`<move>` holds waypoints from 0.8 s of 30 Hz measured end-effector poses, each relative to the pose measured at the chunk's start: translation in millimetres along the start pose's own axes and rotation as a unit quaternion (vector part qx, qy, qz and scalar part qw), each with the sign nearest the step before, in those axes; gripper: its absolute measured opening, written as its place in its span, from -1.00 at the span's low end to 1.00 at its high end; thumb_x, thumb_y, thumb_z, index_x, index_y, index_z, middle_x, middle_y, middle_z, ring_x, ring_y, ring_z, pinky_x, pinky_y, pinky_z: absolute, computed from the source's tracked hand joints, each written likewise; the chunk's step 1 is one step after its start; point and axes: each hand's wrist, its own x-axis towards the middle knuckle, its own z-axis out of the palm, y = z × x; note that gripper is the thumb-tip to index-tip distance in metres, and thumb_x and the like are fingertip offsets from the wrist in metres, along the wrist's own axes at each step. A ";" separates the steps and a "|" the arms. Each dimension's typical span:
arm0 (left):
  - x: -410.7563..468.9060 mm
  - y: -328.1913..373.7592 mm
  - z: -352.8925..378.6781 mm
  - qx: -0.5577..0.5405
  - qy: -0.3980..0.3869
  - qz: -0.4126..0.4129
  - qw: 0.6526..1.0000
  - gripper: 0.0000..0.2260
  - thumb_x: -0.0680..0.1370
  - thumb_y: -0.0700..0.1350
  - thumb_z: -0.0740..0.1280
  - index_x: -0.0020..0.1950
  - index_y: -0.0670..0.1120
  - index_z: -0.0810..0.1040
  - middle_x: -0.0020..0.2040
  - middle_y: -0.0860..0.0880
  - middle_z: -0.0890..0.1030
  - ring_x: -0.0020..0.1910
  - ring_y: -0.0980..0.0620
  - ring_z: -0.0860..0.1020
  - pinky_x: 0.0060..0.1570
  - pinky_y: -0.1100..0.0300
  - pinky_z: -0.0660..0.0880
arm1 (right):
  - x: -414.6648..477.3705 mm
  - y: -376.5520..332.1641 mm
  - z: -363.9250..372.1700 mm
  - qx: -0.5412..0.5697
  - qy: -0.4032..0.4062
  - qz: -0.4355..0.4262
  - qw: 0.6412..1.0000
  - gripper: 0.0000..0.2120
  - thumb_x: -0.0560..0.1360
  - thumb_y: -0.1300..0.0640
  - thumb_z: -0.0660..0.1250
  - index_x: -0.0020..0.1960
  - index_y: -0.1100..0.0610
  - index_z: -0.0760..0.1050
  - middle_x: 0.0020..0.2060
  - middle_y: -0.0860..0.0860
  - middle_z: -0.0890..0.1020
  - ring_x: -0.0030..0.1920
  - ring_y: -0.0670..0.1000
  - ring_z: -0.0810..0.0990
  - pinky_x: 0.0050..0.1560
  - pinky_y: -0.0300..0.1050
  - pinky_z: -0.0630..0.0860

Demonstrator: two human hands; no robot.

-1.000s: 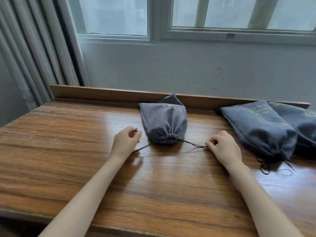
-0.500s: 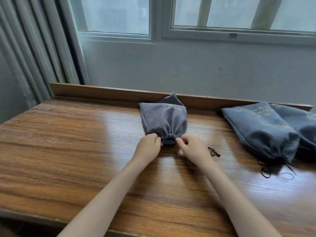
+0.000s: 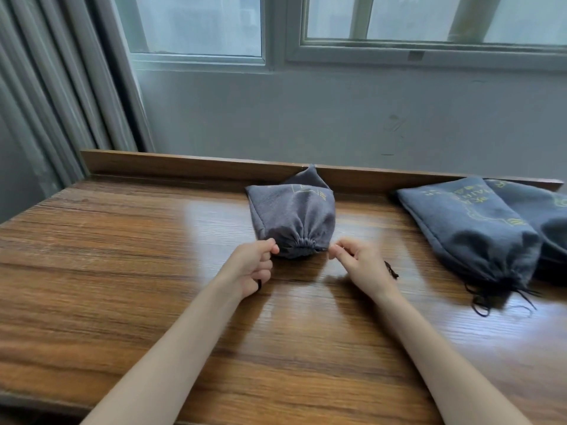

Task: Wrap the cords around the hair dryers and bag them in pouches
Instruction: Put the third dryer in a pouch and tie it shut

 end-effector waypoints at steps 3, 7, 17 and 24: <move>-7.9 -3.6 2.7 -0.024 -0.089 -0.035 0.995 -0.76 0.62 -0.19 0.12 -0.23 -0.17 0.42 -0.55 0.05 0.33 -0.62 0.21 0.34 -0.66 0.44 0.27 | -4.4 -4.9 2.0 0.032 -0.031 0.009 0.999 -0.68 0.54 0.17 0.27 -0.38 -0.03 0.43 -0.53 -0.14 0.41 -0.43 -0.18 0.37 -0.25 -0.15 0.30; -16.6 -15.2 11.0 0.018 -0.175 -0.021 0.984 -0.72 0.61 -0.24 0.12 -0.22 -0.20 0.54 -0.16 -0.17 0.64 -0.11 -0.08 0.65 -0.13 0.22 0.59 | -8.2 -22.3 1.2 0.175 -0.093 0.026 0.980 -0.82 0.54 0.28 0.25 -0.18 0.15 0.57 -0.30 -0.14 0.60 -0.31 -0.34 0.52 -0.14 -0.45 0.42; -13.4 -31.9 25.2 0.012 -0.204 0.060 0.977 -0.76 0.60 -0.22 0.14 -0.24 -0.15 0.49 -0.11 -0.08 0.57 0.01 -0.01 0.53 0.12 0.19 0.45 | -14.4 -29.6 8.2 0.301 -0.058 0.091 0.948 -0.88 0.47 0.28 0.35 -0.17 0.12 0.62 -0.25 0.01 0.67 -0.25 -0.21 0.59 -0.13 -0.40 0.49; -16.5 -33.2 30.1 0.111 -0.125 0.142 0.976 -0.71 0.58 -0.28 0.17 -0.33 -0.15 0.50 -0.41 0.03 0.46 -0.50 0.21 0.36 -0.39 0.37 0.40 | -18.1 -31.3 7.7 0.347 -0.073 0.117 0.928 -0.90 0.48 0.27 0.33 -0.15 0.17 0.62 -0.36 -0.11 0.66 -0.29 -0.22 0.59 -0.20 -0.40 0.48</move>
